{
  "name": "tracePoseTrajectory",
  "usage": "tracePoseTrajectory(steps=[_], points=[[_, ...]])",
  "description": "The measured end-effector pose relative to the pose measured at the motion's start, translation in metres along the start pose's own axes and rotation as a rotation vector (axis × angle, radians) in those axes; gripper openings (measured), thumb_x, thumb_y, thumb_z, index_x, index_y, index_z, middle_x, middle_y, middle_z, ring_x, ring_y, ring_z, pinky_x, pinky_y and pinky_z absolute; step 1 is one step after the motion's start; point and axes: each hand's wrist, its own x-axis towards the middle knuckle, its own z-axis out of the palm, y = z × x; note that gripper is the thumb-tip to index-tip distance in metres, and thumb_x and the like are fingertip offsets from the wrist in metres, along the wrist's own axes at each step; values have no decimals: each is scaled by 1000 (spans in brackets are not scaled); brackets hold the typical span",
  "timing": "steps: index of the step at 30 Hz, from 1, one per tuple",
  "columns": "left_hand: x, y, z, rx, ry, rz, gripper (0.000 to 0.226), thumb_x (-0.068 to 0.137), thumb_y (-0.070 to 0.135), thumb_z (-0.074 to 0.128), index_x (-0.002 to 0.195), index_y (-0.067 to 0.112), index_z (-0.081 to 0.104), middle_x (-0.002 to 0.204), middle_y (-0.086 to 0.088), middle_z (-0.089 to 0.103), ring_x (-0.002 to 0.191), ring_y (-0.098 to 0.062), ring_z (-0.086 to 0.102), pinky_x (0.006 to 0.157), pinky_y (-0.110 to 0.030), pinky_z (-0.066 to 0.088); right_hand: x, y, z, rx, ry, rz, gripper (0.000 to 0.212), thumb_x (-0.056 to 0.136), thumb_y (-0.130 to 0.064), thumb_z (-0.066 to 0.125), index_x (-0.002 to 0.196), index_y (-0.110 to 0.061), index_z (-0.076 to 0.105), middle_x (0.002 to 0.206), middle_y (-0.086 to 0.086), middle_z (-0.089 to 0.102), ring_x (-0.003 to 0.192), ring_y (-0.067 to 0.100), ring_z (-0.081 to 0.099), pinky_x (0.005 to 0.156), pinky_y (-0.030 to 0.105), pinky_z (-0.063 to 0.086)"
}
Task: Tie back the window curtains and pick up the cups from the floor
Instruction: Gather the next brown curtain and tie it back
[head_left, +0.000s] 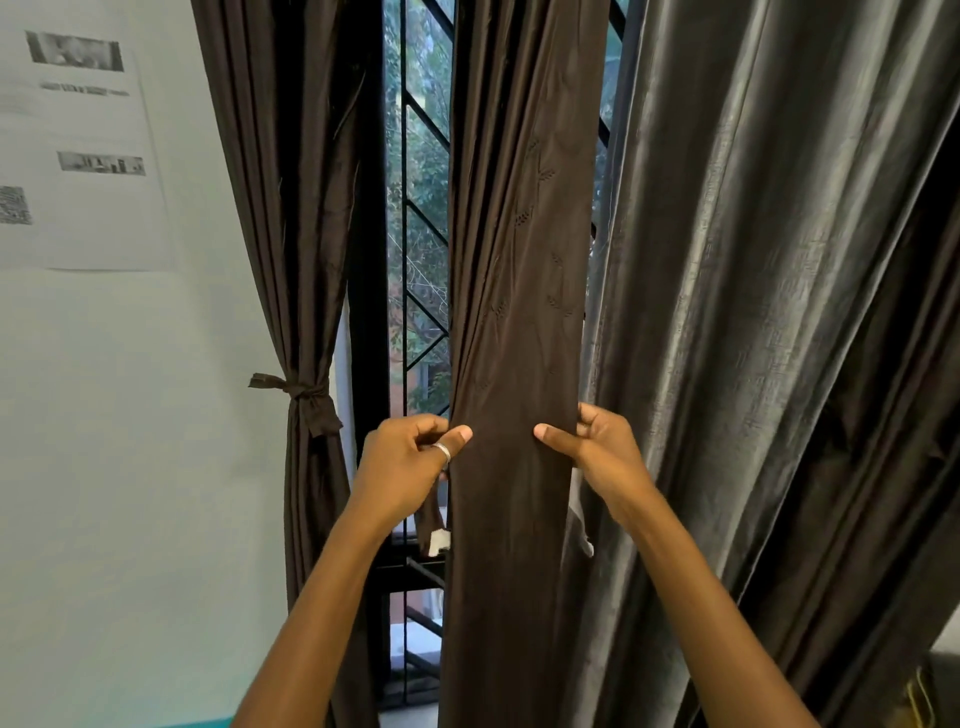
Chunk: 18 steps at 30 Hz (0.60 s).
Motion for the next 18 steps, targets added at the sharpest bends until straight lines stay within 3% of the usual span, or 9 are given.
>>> tracePoseTrajectory(steps=[2, 4, 7, 10, 13, 16, 18], points=[[-2, 1, 11, 130, 153, 42, 36, 92, 40, 67, 78, 6, 71, 63, -12, 65, 59, -25, 63, 63, -43, 56, -3, 8, 10, -341, 205, -141, 14, 88, -20, 77, 100, -16, 71, 86, -3, 77, 84, 14, 74, 72, 31, 61], [-6, 6, 22, 214, 273, 81, 30, 91, 38, 68, 79, 11, 74, 59, -4, 65, 55, -17, 62, 58, -41, 55, -12, 15, 22, -651, 386, -226, 22, 90, -35, 72, 84, -18, 61, 70, 0, 68, 70, 23, 68, 61, 41, 56], [-12, 18, 38, 296, 331, 107, 20, 94, 34, 65, 86, 20, 76, 57, 3, 63, 52, -11, 58, 53, -38, 52, -32, 13, 45, -882, 517, -402, 19, 94, -30, 67, 97, -12, 62, 71, 10, 68, 66, 34, 67, 52, 32, 39], [-13, 29, 52, 306, 291, 110, 18, 94, 31, 63, 86, 23, 76, 58, 2, 63, 52, -13, 59, 52, -38, 52, -48, 10, 63, -955, 455, -535, 20, 95, -23, 66, 110, -11, 62, 68, 7, 69, 58, 30, 66, 49, 27, 28], [-11, 33, 59, 271, 221, 105, 21, 94, 25, 61, 75, 22, 71, 57, 2, 61, 53, -13, 58, 53, -42, 51, -52, 10, 64, -885, 218, -502, 32, 99, -24, 57, 130, -17, 54, 75, -3, 65, 60, 16, 61, 47, 21, 28], [-9, 33, 54, 266, 168, 83, 18, 96, 26, 58, 87, 24, 75, 65, 3, 66, 58, -11, 61, 59, -38, 53, -46, 9, 56, -696, 55, -466, 42, 98, -18, 52, 139, -27, 49, 76, -8, 66, 61, 8, 60, 47, 21, 41], [-7, 33, 52, 263, 146, 81, 19, 98, 28, 56, 93, 23, 73, 66, 2, 66, 59, -12, 61, 62, -39, 53, -42, 6, 50, -594, 1, -423, 43, 96, -8, 48, 131, -30, 58, 74, -8, 66, 63, 4, 61, 53, 23, 46]])
